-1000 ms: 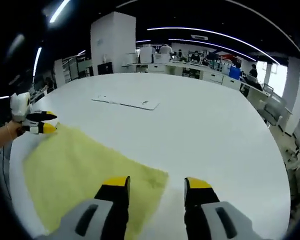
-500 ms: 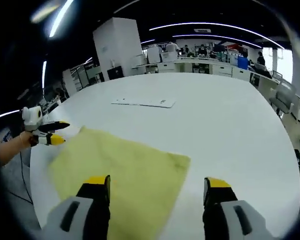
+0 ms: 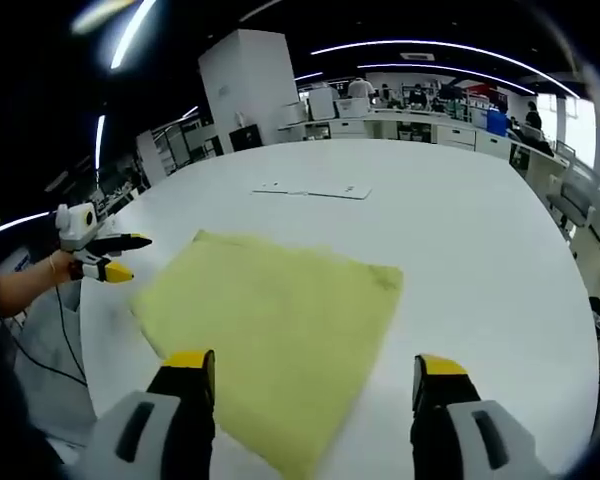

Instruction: Fold the garment on the visible template until the final outline fits inside the template.

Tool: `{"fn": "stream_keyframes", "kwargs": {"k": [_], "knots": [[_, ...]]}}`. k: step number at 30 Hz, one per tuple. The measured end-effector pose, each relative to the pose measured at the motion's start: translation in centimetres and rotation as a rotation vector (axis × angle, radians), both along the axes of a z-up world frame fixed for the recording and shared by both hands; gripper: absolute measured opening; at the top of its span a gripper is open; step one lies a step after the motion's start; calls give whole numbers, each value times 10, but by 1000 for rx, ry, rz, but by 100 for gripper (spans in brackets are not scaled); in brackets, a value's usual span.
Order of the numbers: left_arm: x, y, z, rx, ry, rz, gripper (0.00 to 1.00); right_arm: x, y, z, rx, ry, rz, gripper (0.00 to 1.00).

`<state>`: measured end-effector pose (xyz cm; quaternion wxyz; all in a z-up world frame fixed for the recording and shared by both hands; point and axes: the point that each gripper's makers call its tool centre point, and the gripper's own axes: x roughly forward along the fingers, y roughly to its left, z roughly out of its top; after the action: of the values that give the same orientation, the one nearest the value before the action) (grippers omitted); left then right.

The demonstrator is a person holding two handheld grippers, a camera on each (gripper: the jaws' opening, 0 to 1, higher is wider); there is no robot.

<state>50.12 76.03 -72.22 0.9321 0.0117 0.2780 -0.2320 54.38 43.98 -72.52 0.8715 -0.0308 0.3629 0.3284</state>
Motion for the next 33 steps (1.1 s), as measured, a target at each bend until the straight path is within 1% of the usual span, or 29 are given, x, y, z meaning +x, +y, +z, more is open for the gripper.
{"fn": "stream_keyframes", "kwargs": {"k": [3,5,7,9,10,12,15,18,20,22,25,27,30,33], "knots": [[-14,-4,-3,5,5,-19,67,-15,-2,-4,5,20,6,80],[-20,-5,-5,0,11,-21,63,-22,-3,-7,3,30,4,76],[-25,-7,-7,-21,19,-26,61,-31,-2,-7,6,41,5,72],[-30,-8,-11,-50,48,-30,55,-37,-1,-8,17,49,4,71],[-34,-10,-11,-49,48,-40,52,-41,-1,-9,21,53,2,70],[-38,-11,-13,-37,48,-47,52,-46,-2,-9,27,54,-1,67],[-41,-10,-15,-38,60,-45,52,-51,-4,-11,38,64,-10,62],[-46,-12,-20,-42,73,-46,49,-56,-7,-14,48,76,-18,54],[-49,-14,-23,-37,81,-56,47,-58,-9,-17,65,91,-38,48],[-52,-16,-27,-31,95,-58,44,-61,-11,-19,78,97,-46,45],[-53,-13,-32,-46,115,-30,35,-64,-16,-26,48,99,-49,43],[-53,-11,-35,-39,116,-27,28,-66,-19,-31,19,96,-46,37],[-54,-8,-38,-53,122,-11,23,-69,-20,-36,25,102,-61,24],[-56,-8,-40,-83,147,3,17,-69,-24,-38,32,98,-98,19]]}}
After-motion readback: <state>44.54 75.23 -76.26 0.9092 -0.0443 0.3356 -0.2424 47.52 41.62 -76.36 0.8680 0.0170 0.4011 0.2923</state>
